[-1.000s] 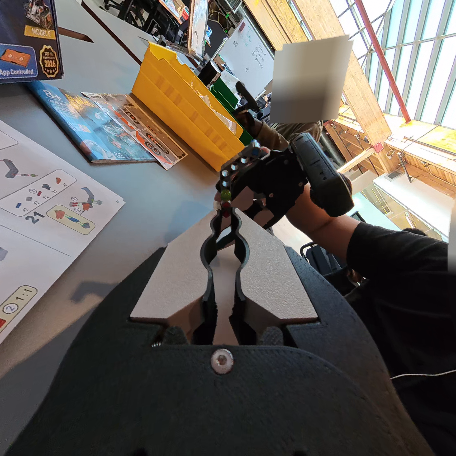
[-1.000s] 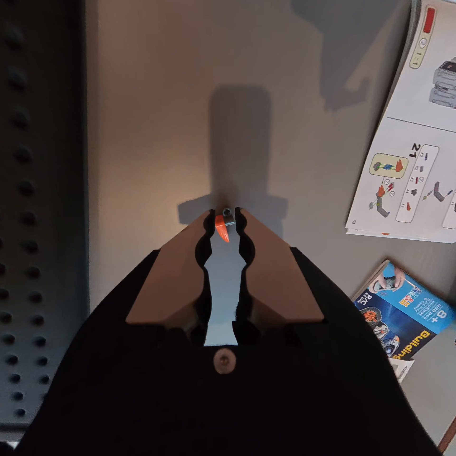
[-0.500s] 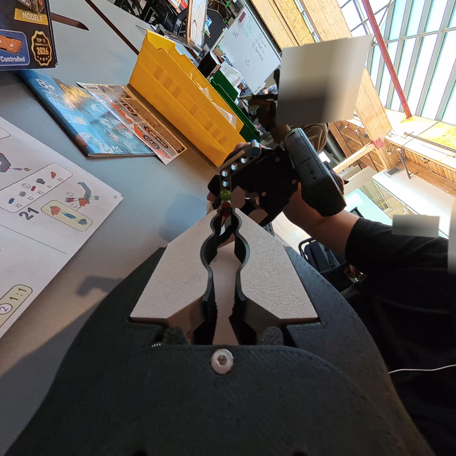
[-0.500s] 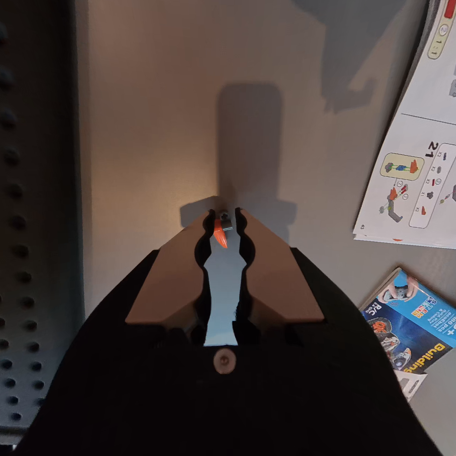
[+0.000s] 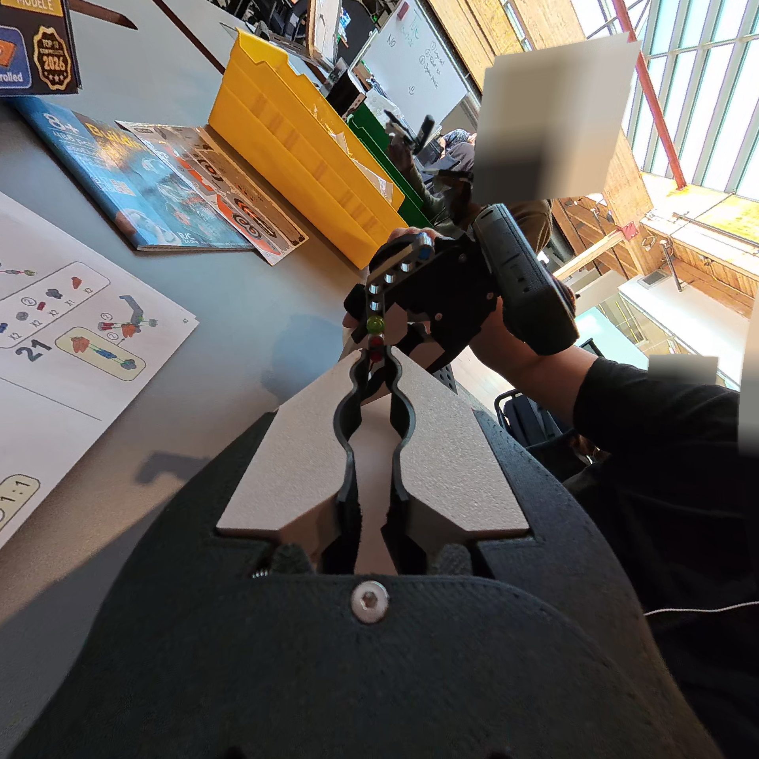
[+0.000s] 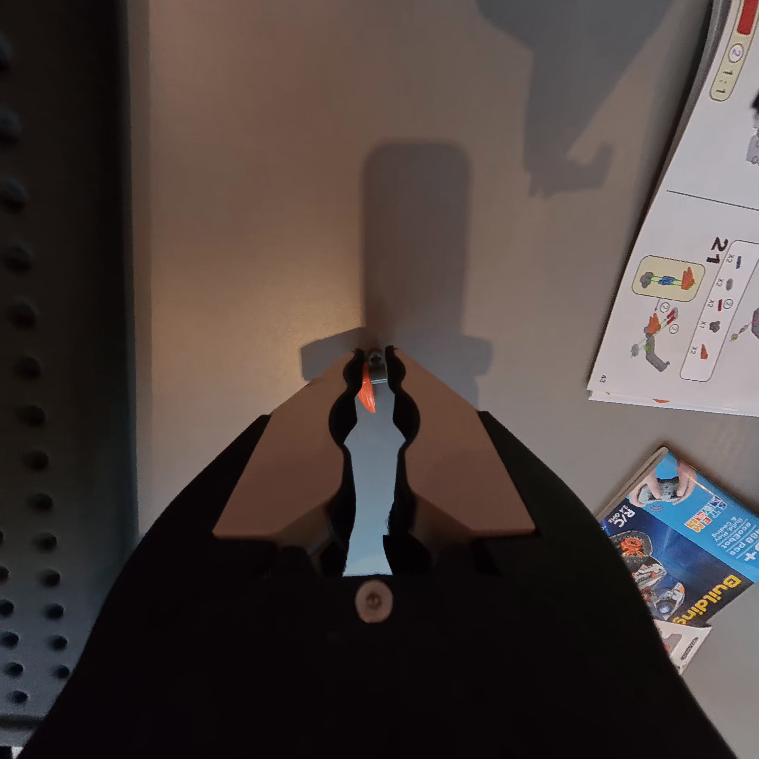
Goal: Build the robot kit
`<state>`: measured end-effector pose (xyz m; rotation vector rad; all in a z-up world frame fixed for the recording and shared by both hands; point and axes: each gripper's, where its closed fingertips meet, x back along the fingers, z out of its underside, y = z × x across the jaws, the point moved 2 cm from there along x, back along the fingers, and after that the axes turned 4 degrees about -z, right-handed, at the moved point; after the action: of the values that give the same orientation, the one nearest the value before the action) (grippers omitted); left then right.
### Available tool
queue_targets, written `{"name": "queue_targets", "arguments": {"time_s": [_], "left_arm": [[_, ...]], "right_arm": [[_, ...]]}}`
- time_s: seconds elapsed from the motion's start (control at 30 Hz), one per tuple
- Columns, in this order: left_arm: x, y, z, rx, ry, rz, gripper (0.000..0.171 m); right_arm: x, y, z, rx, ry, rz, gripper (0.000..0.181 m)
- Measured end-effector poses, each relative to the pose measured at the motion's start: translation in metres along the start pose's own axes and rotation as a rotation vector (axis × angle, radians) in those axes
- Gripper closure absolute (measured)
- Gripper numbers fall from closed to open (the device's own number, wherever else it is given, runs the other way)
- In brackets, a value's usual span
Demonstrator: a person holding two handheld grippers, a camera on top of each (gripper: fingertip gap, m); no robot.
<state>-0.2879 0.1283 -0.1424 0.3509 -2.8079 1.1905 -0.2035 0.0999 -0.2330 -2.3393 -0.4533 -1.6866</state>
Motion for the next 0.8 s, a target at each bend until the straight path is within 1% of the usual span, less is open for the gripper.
{"name": "queue_targets", "arguments": {"time_s": [0.3, 0.4, 0.47, 0.53, 0.57, 0.63, 0.7, 0.77, 0.8], "left_arm": [[-0.001, 0.0, 0.001, 0.003, 0.007, 0.001, 0.166], [-0.002, 0.001, 0.002, 0.003, 0.009, -0.001, 0.167], [-0.002, 0.001, 0.002, 0.005, 0.009, 0.0, 0.167], [-0.002, 0.0, 0.001, 0.007, 0.006, 0.005, 0.167], [-0.002, -0.001, 0.001, 0.008, -0.001, 0.013, 0.167], [-0.003, -0.003, 0.0, 0.012, -0.006, 0.033, 0.167], [-0.005, -0.005, 0.001, 0.01, -0.006, 0.049, 0.167], [-0.006, -0.008, 0.001, 0.002, -0.007, 0.069, 0.166], [-0.007, -0.009, 0.002, -0.004, -0.006, 0.075, 0.166]], "right_arm": [[-0.002, 0.002, 0.0, -0.022, -0.024, -0.003, 0.174], [0.0, 0.002, -0.004, -0.026, -0.072, 0.007, 0.175], [0.005, -0.001, -0.007, -0.045, -0.137, 0.045, 0.175], [0.016, -0.009, -0.013, -0.124, -0.284, 0.109, 0.174], [0.025, -0.011, -0.02, -0.197, -0.414, 0.112, 0.175], [0.049, -0.014, -0.036, -0.365, -0.728, 0.06, 0.174], [0.072, -0.021, -0.041, -0.496, -0.998, 0.031, 0.175], [0.085, -0.029, -0.039, -0.599, -1.183, -0.007, 0.175], [0.088, -0.029, -0.04, -0.622, -1.237, -0.065, 0.174]]}}
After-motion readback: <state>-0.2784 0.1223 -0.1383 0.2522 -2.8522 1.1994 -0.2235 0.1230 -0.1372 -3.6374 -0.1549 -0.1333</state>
